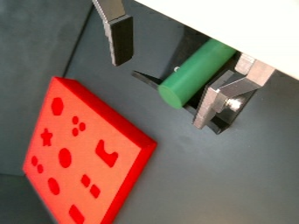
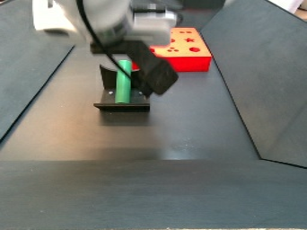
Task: Pick up the round object. Move up. Place the round object on the fixture. Regrasp the round object. Move to above the board. Insert the round object.
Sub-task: Regrasp the round object.
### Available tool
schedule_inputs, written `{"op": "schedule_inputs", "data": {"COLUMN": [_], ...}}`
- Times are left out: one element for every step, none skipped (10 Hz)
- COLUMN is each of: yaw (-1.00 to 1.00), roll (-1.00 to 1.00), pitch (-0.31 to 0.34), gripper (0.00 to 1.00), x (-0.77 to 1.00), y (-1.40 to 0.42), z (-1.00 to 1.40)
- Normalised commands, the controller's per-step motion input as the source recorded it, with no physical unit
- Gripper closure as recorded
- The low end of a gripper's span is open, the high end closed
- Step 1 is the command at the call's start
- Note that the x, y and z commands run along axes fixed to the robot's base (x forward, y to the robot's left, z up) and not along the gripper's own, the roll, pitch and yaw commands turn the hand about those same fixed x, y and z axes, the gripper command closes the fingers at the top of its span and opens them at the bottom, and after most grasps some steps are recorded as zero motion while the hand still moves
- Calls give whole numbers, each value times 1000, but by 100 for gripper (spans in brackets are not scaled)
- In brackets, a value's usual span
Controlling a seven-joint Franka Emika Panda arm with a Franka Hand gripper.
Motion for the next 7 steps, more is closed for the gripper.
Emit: {"op": "schedule_inputs", "data": {"yaw": [23, 20, 0, 38, 37, 37, 35], "roll": [32, 31, 25, 1000, 1000, 1000, 1000], "pitch": [49, 58, 62, 59, 55, 49, 36], "gripper": [0, 0, 0, 0, 0, 0, 0], "x": [-37, -36, -34, -109, -92, -98, -105], "y": [11, 11, 11, -750, -714, -638, -381], "z": [681, 557, 250, 733, 579, 490, 174]}}
